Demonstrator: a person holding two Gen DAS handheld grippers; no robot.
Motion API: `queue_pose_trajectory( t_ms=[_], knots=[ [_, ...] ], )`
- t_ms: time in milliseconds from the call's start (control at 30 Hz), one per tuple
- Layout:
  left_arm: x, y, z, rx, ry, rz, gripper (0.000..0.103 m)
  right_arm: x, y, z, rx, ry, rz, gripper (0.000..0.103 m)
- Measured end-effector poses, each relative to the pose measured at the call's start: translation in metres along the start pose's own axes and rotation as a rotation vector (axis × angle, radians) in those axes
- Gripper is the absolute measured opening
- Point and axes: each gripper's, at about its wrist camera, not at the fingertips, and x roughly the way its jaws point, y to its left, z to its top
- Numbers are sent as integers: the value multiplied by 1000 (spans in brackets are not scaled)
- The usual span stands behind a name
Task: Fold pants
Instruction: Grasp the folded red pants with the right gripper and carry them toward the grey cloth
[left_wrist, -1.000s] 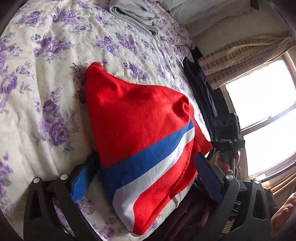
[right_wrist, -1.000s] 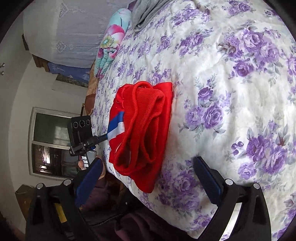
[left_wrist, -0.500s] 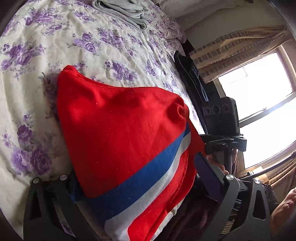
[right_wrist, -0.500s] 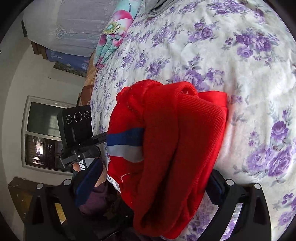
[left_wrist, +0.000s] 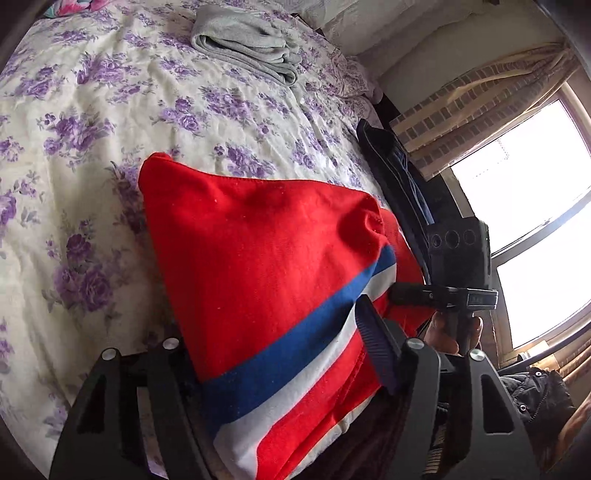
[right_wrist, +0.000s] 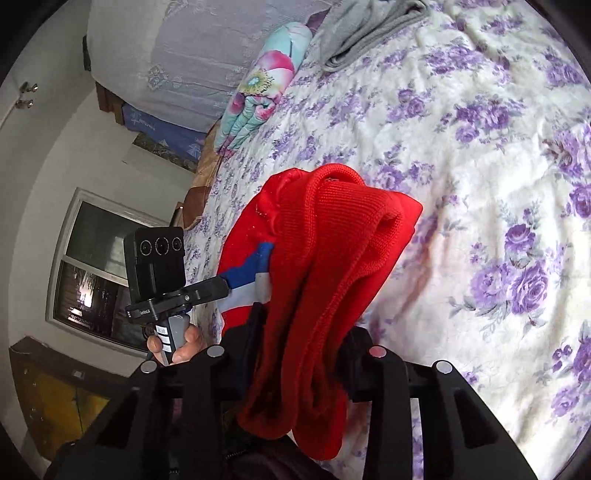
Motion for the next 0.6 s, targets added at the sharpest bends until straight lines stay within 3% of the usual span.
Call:
queue_pose_trajectory(
  t_ms=[133,233,400,500,600],
  knots=[
    [-6,-15,-7,20,-2,-7,79,-6,12,-1,-41,8,9,37],
    [11,-6,-14,-5,13,15,80,1,-2,-3,-9,29,-2,37],
    [18,-1,-19,-44,-24,13,55,-5,-17,-8,37,23,32,37],
    [10,-18,-10,-24,-38,26,48,-17,-14,-2,31,8,41,37],
    [3,-40,12,20,-64,48,48,-36,0,17,-13,-29,38,37]
  ],
)
